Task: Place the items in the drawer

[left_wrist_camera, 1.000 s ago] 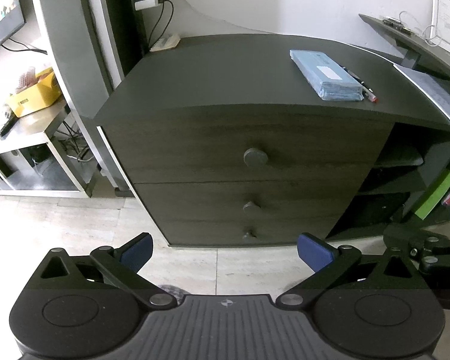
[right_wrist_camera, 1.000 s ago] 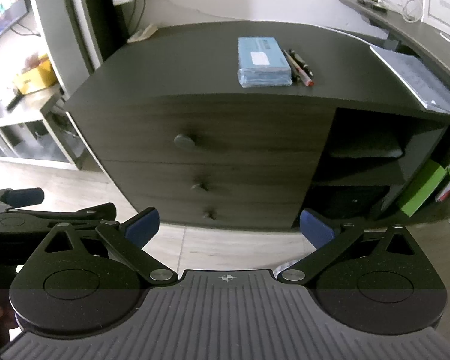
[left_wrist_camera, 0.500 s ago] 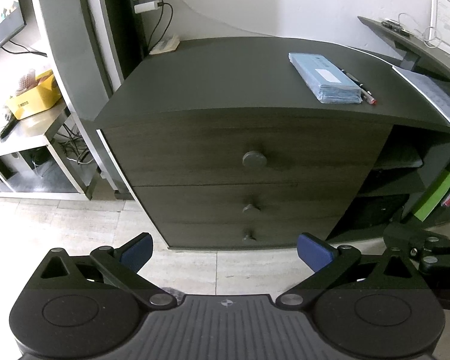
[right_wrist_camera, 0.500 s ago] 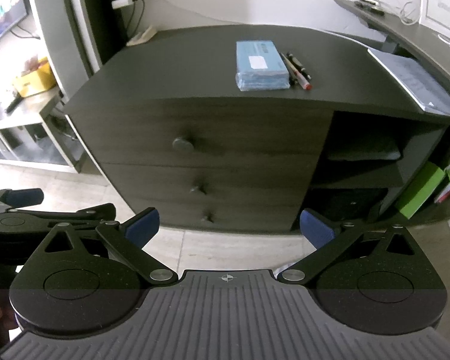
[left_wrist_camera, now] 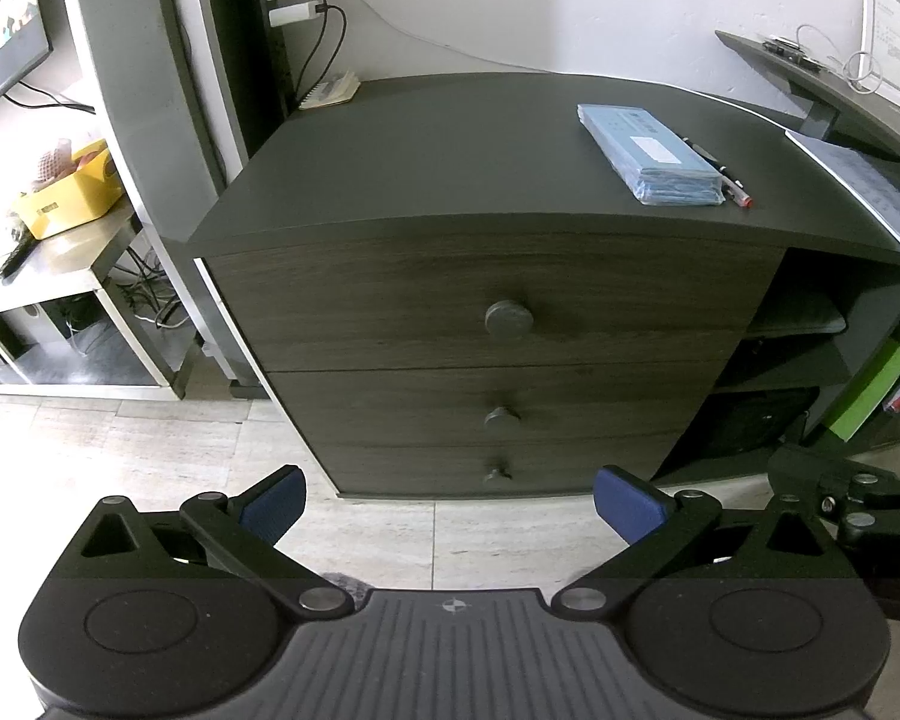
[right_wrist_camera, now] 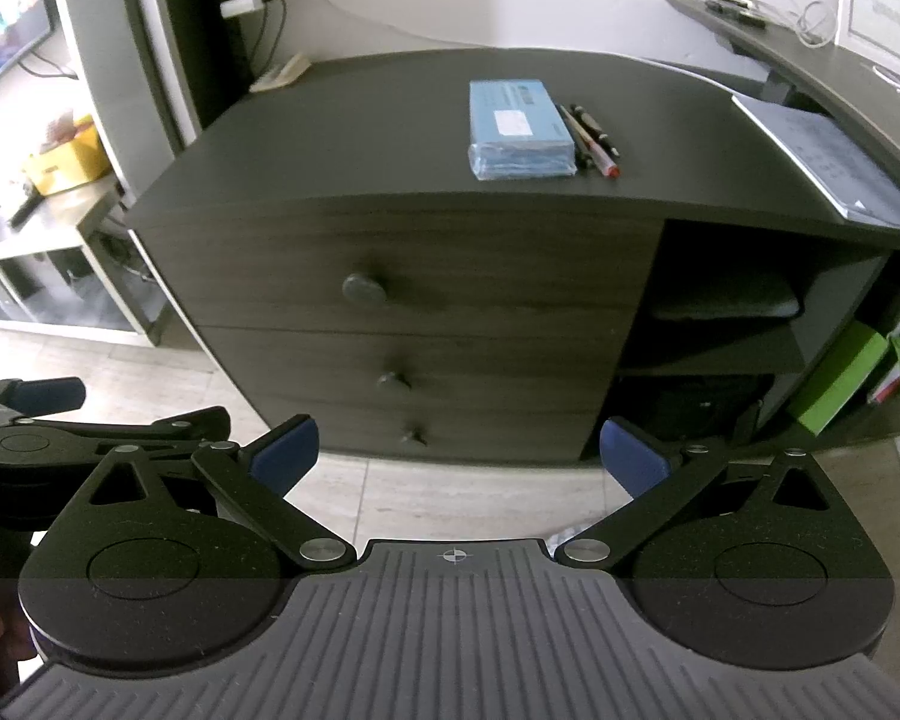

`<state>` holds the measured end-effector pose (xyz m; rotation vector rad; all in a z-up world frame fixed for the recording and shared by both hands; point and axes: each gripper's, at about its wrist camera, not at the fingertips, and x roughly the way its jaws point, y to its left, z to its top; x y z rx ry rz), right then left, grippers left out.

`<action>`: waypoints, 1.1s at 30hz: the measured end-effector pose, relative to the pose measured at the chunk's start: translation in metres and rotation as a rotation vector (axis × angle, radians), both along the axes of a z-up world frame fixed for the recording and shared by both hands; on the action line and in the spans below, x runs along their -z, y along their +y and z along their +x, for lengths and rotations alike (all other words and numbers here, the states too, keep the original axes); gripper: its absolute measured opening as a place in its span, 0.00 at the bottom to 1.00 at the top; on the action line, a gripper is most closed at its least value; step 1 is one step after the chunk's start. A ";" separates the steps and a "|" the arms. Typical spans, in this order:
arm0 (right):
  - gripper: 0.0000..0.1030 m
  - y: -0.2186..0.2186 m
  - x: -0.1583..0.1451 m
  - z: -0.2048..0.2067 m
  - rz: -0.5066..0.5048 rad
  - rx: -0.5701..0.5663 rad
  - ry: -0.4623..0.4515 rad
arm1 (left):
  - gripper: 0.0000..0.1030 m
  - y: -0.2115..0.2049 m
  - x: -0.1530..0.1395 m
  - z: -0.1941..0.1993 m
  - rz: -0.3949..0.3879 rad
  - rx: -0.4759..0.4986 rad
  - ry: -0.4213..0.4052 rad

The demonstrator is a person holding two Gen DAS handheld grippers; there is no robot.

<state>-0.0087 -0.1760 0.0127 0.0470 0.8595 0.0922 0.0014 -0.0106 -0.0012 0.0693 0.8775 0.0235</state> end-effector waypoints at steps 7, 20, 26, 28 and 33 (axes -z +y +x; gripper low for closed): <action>1.00 0.001 0.000 0.000 -0.002 0.000 0.000 | 0.99 0.001 0.000 0.000 -0.001 -0.005 0.000; 1.00 -0.002 -0.001 0.000 0.004 0.001 -0.001 | 0.98 0.001 0.000 -0.001 0.000 -0.003 -0.004; 1.00 -0.003 0.000 0.001 0.004 0.002 0.000 | 0.98 0.000 -0.001 0.000 0.003 -0.002 -0.003; 1.00 -0.003 0.000 0.001 0.004 0.002 0.000 | 0.98 0.000 0.000 0.000 0.002 -0.001 -0.004; 1.00 -0.004 0.000 0.002 0.004 0.003 0.000 | 0.98 -0.001 0.000 0.001 0.000 0.000 -0.003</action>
